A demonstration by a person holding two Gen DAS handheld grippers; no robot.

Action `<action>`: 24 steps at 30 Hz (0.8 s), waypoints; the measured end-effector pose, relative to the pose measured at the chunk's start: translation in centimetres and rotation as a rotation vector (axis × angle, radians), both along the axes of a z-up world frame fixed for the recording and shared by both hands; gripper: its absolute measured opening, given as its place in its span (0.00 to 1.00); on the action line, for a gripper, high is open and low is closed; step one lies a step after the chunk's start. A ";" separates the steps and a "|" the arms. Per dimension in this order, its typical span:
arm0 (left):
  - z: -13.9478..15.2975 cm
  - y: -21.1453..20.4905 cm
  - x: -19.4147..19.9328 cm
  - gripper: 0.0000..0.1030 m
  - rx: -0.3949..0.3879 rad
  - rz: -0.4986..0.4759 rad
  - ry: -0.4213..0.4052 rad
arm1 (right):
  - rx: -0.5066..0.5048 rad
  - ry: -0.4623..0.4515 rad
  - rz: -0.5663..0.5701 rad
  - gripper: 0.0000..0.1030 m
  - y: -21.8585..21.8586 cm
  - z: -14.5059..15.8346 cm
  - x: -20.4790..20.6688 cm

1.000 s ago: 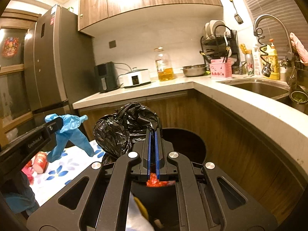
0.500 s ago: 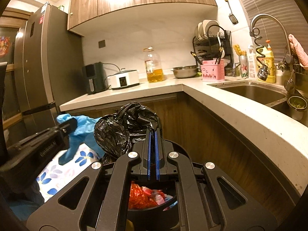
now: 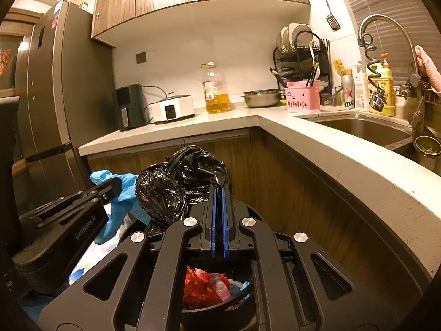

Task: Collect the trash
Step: 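Open both tools to drop the black bag and blue glove into the bin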

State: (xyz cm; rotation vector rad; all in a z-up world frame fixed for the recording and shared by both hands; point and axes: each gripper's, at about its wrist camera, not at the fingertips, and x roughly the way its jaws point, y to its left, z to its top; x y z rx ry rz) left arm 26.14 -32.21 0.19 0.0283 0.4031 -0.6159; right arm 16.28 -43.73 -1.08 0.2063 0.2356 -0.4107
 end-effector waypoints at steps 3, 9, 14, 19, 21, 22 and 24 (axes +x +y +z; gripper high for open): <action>-0.3 -0.3 0.1 0.02 0.013 -0.019 0.003 | 0.007 0.003 0.004 0.05 -0.3 -0.1 0.2; -1.0 -0.3 0.4 0.16 0.020 -0.053 0.021 | 0.027 0.040 0.017 0.14 -0.8 -0.7 1.1; -1.3 0.3 0.7 0.36 0.012 -0.055 0.030 | 0.053 0.061 0.009 0.28 -1.3 -1.3 1.4; -1.4 1.9 0.6 0.67 -0.001 0.014 0.025 | 0.058 0.062 -0.005 0.42 -1.1 -1.4 0.9; -1.4 2.8 0.2 0.75 -0.001 0.048 0.012 | 0.042 0.059 -0.007 0.50 -0.6 -1.4 0.5; -1.4 3.2 -0.1 0.77 0.007 0.069 0.004 | 0.036 0.059 -0.007 0.55 -0.4 -1.3 0.5; -1.4 4.1 -0.6 0.84 0.020 0.106 -0.009 | 0.023 0.056 -0.005 0.60 0.3 -1.3 0.0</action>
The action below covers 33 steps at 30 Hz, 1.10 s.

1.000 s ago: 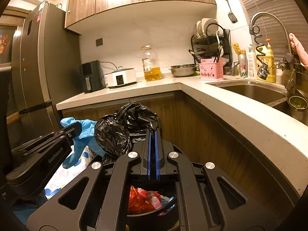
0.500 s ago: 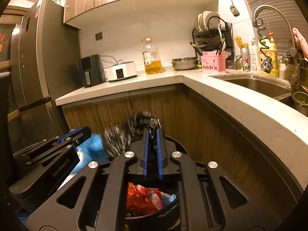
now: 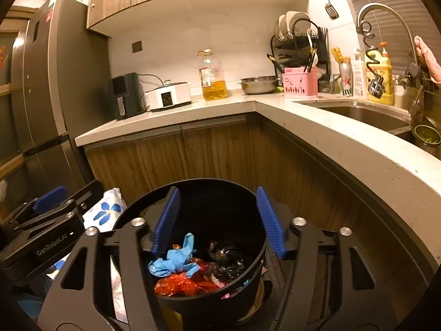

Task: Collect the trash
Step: 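Open both tools to drop the black bag and blue glove into the bin, then move both tools back toward the pink bags and red cups on the table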

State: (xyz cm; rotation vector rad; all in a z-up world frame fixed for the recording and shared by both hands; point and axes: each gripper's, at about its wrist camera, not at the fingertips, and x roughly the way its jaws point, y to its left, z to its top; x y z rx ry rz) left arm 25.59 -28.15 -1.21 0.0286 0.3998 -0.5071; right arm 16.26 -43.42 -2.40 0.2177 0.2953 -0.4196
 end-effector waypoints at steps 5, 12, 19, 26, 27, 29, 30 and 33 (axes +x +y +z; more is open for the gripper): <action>0.0 3.8 -1.2 0.92 0.004 0.108 -0.007 | -0.007 -0.013 0.013 0.73 1.5 0.2 -1.1; -0.3 9.8 -2.9 0.94 0.005 0.238 0.009 | -0.007 -0.022 0.056 0.81 4.6 0.5 -2.3; -0.5 16.5 -4.6 0.94 -0.035 0.379 0.014 | 0.006 -0.039 0.103 0.82 8.3 0.4 -3.1; -0.9 22.2 -6.3 0.94 -0.019 0.499 -0.004 | 0.008 -0.044 0.191 0.82 13.7 0.0 -2.5; -1.1 23.3 -6.5 0.94 -0.019 0.520 -0.003 | 0.009 -0.042 0.201 0.82 14.3 0.0 -2.4; -1.2 25.0 -6.8 0.94 -0.022 0.550 0.000 | 0.011 -0.039 0.233 0.82 16.1 -0.2 -2.1; -1.2 25.6 -6.9 0.94 -0.024 0.558 0.003 | 0.009 -0.039 0.242 0.82 16.9 -0.3 -2.0; -1.4 27.6 -7.3 0.94 -0.027 0.588 0.006 | 0.002 -0.042 0.272 0.82 19.2 -0.4 -1.6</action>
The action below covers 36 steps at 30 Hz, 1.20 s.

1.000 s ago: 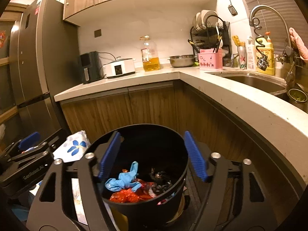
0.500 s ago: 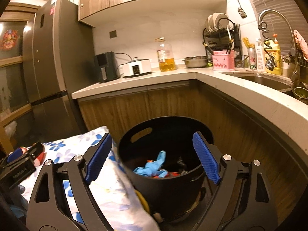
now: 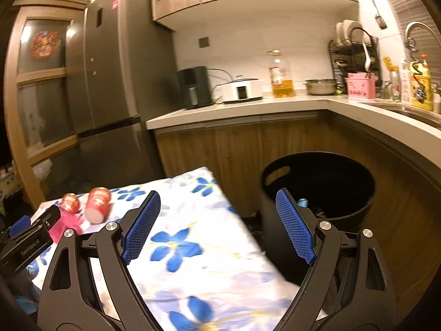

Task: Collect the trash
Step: 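Move both tools back toward the pink bags and red cups on the table, then grasp the pink plastic bag with the right tool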

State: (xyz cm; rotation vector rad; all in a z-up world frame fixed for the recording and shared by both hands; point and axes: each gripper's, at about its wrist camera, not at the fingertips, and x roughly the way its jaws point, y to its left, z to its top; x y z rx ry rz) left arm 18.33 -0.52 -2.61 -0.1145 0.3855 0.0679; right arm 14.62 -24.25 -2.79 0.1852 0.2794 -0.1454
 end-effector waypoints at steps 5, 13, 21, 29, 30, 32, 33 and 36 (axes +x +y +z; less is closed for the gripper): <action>-0.4 2.6 -0.5 0.94 -0.007 0.034 0.007 | 0.000 0.001 0.046 0.82 2.9 -0.1 0.8; -1.1 6.5 -1.2 0.94 -0.028 0.099 0.014 | -0.018 0.017 0.137 0.82 7.8 -0.7 2.3; -1.8 11.5 -1.5 0.94 -0.042 0.197 0.023 | -0.039 0.039 0.291 0.82 14.8 -1.8 4.9; -1.7 14.9 -1.2 0.94 -0.041 0.252 0.020 | -0.074 0.051 0.408 0.82 21.3 -2.5 8.0; -1.7 15.2 -1.1 0.94 -0.043 0.255 0.021 | -0.079 0.056 0.416 0.81 21.7 -2.5 8.4; -1.7 15.5 -0.8 0.94 -0.050 0.249 0.023 | -0.093 0.072 0.433 0.80 22.8 -2.9 9.2; -1.7 15.6 -0.6 0.94 -0.047 0.248 0.024 | -0.099 0.078 0.439 0.78 23.2 -3.1 9.5; -1.8 15.9 -0.2 0.94 -0.032 0.250 0.022 | -0.106 0.102 0.459 0.75 24.0 -3.5 10.6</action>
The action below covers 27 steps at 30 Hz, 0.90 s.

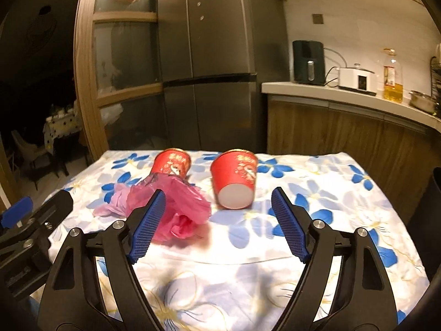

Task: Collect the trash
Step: 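Grasp the pink plastic bag with the right tool, then grasp the red paper cup with the left tool while the right tool holds the pink bag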

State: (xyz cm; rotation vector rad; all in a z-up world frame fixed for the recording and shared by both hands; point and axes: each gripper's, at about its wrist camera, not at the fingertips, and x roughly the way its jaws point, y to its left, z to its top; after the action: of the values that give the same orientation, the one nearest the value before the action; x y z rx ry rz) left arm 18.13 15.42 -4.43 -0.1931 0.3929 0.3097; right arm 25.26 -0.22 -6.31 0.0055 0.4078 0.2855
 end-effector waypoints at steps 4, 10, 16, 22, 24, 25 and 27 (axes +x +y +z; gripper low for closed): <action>-0.4 1.3 0.2 0.94 -0.016 0.025 0.009 | -0.017 0.026 0.030 0.71 0.8 -0.7 1.1; -0.6 2.7 0.5 0.94 -0.030 0.047 0.013 | -0.043 0.071 0.058 0.50 2.1 -1.6 2.7; -0.7 2.9 1.0 0.94 -0.027 0.048 0.015 | -0.052 0.092 0.098 0.09 2.3 -2.0 2.7; -0.7 2.6 1.1 0.94 -0.023 0.044 0.010 | -0.036 0.053 0.111 0.02 0.8 -1.6 0.6; -0.7 2.5 1.2 0.94 -0.025 0.044 0.010 | -0.019 0.039 0.107 0.02 -0.1 -1.2 -0.2; -0.7 2.3 1.3 0.94 -0.029 0.041 0.010 | -0.014 0.029 0.100 0.02 -0.6 -0.9 -0.6; -0.6 1.8 1.5 0.94 -0.030 0.029 0.008 | -0.008 0.000 0.081 0.02 -2.0 -0.3 -1.7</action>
State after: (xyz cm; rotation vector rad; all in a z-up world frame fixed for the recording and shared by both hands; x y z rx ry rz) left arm 19.64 17.22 -5.04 -0.2273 0.4035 0.3330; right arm 23.59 -2.18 -6.62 -0.0192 0.4094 0.3633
